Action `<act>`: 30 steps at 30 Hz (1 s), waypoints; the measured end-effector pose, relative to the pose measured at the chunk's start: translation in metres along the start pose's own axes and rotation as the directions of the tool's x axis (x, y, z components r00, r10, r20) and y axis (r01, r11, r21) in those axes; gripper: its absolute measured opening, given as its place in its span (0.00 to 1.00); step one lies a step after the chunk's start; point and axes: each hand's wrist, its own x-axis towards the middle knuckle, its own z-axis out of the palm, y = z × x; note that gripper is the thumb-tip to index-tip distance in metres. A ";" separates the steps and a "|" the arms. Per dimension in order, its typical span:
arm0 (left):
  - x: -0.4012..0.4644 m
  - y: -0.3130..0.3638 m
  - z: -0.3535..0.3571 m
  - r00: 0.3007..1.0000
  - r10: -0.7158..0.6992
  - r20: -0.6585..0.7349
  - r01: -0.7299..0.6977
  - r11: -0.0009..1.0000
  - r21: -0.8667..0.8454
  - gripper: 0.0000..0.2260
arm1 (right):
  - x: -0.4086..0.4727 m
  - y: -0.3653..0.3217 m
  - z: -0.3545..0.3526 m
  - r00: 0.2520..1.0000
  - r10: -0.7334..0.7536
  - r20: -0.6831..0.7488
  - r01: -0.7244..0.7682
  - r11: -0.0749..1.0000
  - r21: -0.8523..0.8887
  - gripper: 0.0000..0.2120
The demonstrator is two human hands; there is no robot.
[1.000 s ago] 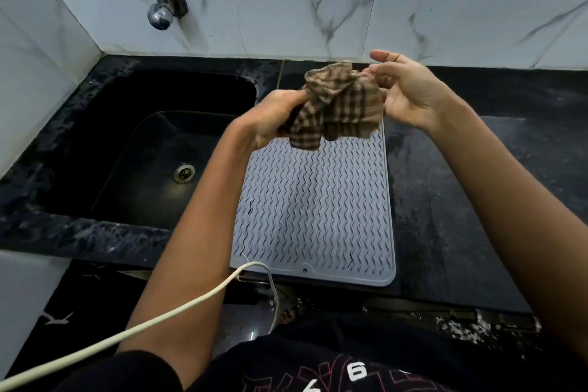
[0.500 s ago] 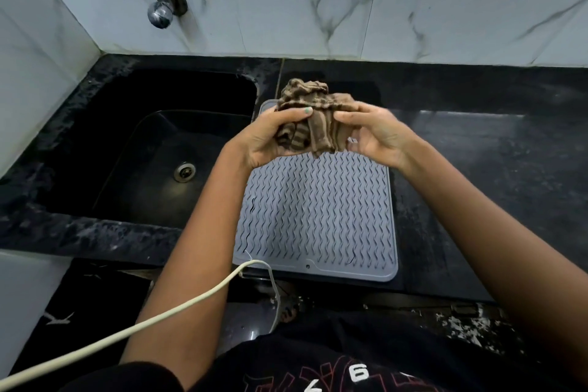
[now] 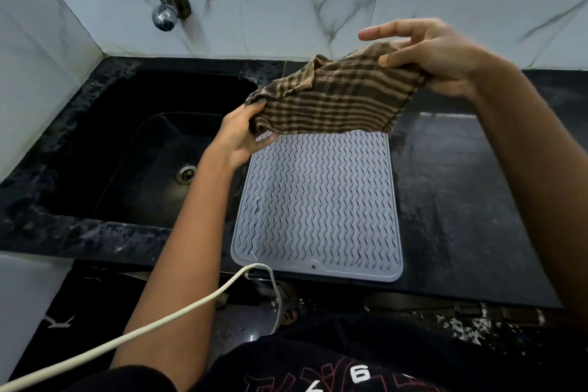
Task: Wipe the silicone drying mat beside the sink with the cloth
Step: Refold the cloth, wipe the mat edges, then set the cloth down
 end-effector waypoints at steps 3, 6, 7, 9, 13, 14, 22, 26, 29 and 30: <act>0.001 0.000 -0.006 1.000 -0.024 -0.018 0.025 0.997 0.074 0.10 | -0.002 -0.009 -0.008 1.000 -0.002 0.004 0.002 0.999 -0.044 0.21; -0.003 0.004 -0.005 0.999 0.036 -0.037 -0.011 0.842 0.540 0.22 | 0.002 -0.017 -0.006 0.997 -0.038 0.063 0.046 0.991 -0.128 0.20; -0.006 0.008 0.000 0.998 0.062 0.034 -0.069 0.787 0.614 0.29 | 0.004 -0.021 -0.003 0.993 -0.041 0.111 0.063 0.977 -0.205 0.21; -0.015 0.020 0.019 0.959 0.122 0.254 -0.260 0.731 0.631 0.38 | 0.011 -0.028 0.008 0.976 -0.013 0.218 0.110 0.892 -0.439 0.21; -0.032 0.043 0.084 0.809 0.226 0.543 -0.540 0.649 0.536 0.40 | 0.021 -0.041 0.031 0.959 0.023 0.283 0.183 0.715 -0.674 0.22; -0.035 0.046 0.097 0.805 0.248 0.539 -0.550 0.654 0.519 0.35 | 0.021 -0.042 0.032 0.967 0.007 0.255 0.168 0.735 -0.657 0.23; -0.035 0.058 0.113 0.820 0.353 0.449 -0.552 0.693 0.463 0.18 | -0.010 -0.007 0.003 0.979 -0.203 0.019 0.204 0.974 -0.100 0.35; -0.035 0.055 0.106 0.832 0.364 0.418 -0.518 0.780 0.352 0.16 | -0.025 0.023 0.007 0.995 -0.051 0.082 0.068 0.973 -0.222 0.31; -0.035 0.053 0.100 0.839 0.340 0.425 -0.506 0.775 0.379 0.11 | -0.029 0.031 0.000 0.999 0.032 0.037 -0.010 0.878 -0.479 0.15; -0.035 0.052 0.099 0.844 0.323 0.428 -0.491 0.786 0.376 0.09 | -0.030 0.031 -0.005 0.999 0.043 0.005 -0.035 0.861 -0.508 0.14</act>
